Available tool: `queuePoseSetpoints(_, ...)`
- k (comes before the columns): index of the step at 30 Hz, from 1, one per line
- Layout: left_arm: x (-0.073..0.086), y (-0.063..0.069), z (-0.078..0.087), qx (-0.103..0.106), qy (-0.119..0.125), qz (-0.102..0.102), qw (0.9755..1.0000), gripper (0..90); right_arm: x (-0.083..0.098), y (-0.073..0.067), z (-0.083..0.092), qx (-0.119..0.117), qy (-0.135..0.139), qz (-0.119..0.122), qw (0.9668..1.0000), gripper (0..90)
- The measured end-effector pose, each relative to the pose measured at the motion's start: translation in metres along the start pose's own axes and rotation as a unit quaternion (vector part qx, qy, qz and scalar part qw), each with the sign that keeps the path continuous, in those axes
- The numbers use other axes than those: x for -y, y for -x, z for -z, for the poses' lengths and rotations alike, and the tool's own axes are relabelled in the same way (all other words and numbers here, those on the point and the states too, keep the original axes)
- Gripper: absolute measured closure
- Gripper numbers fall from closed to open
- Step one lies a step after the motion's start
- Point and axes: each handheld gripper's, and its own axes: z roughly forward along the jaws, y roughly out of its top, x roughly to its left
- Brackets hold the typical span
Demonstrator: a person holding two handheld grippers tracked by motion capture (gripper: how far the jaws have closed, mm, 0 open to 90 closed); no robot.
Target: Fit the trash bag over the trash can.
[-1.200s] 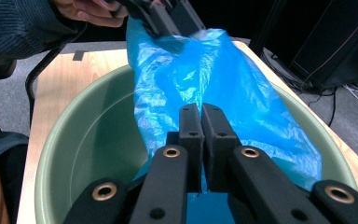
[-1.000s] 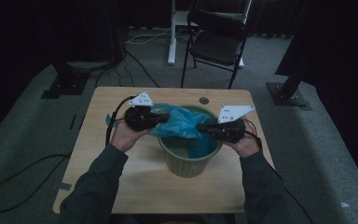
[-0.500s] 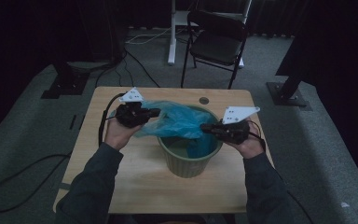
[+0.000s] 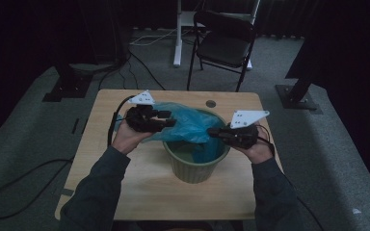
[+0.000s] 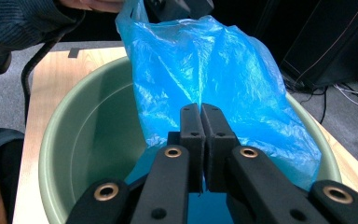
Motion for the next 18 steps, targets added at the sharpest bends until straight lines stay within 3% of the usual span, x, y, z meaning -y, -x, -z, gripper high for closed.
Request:
queuePoseSetpoints(3, -0.002, 0.001, -0.011, 0.008, -0.015, 0.009, 0.9998, 55.0, 0.000, 0.000, -0.001, -0.002, 0.001, 0.001, 1.0000, 88.2)
queuePoseSetpoints(5, -0.003, 0.002, -0.017, 0.001, -0.026, 0.008, 0.9996, 72.6, -0.001, -0.001, -0.001, -0.002, 0.000, 0.002, 1.0000, 88.2)
queuePoseSetpoints(8, -0.005, 0.004, -0.020, -0.011, -0.022, 0.006, 0.9997, 89.2, 0.000, -0.001, 0.000, -0.001, 0.000, 0.002, 1.0000, 88.2)
queuePoseSetpoints(13, -0.009, 0.001, -0.014, -0.048, -0.017, 0.006, 0.9987, 90.0, 0.007, -0.001, 0.006, 0.004, -0.002, -0.001, 1.0000, 88.5)
queuePoseSetpoints(18, -0.006, -0.008, -0.004, -0.081, -0.008, 0.024, 0.9964, 89.9, 0.015, 0.000, 0.013, 0.011, -0.006, -0.009, 0.9999, 89.0)
